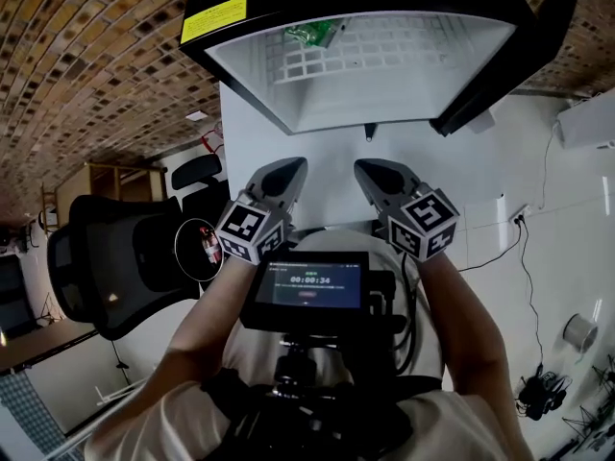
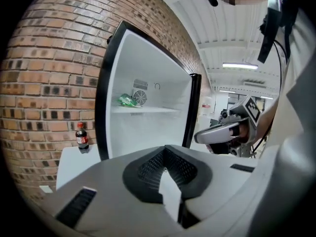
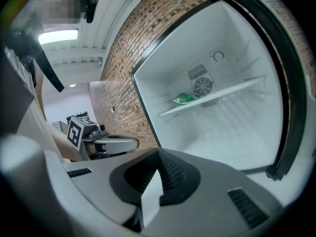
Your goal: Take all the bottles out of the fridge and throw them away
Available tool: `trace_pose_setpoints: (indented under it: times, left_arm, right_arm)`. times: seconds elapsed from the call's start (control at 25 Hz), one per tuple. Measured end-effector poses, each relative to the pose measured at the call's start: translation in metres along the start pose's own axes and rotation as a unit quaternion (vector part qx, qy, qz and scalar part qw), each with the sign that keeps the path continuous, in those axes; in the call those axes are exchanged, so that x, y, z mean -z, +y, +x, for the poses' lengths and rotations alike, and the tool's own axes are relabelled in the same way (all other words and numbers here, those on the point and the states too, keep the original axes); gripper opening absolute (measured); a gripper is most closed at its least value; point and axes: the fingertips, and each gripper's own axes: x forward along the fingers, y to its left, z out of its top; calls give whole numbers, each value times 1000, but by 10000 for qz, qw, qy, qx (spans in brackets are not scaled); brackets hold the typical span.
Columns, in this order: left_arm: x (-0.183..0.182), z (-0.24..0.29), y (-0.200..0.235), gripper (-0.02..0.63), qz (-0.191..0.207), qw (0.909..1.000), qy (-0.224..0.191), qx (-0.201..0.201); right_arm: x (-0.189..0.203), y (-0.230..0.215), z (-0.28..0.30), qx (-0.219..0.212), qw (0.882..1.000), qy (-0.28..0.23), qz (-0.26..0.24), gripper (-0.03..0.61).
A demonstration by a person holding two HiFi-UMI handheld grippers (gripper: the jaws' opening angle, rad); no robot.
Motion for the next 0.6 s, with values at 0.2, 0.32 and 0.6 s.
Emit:
trace_pose_setpoints:
  times: [0.2,0.32,0.6]
  left_arm:
    - [-9,21,-23,3,-47,9997,-15,250]
    - [-17,31,-36,3,-57,9994,-21,355]
    - [-30,41,-52,3,-156,9988,-101,458]
  right_arm:
    - [-7,-12,-18,90,9998,-161,-7,3]
    - [-11,-17,-25,96,9997,-229,-26,3]
    - [-20,-22,-36,53,9993,-355,-122,3]
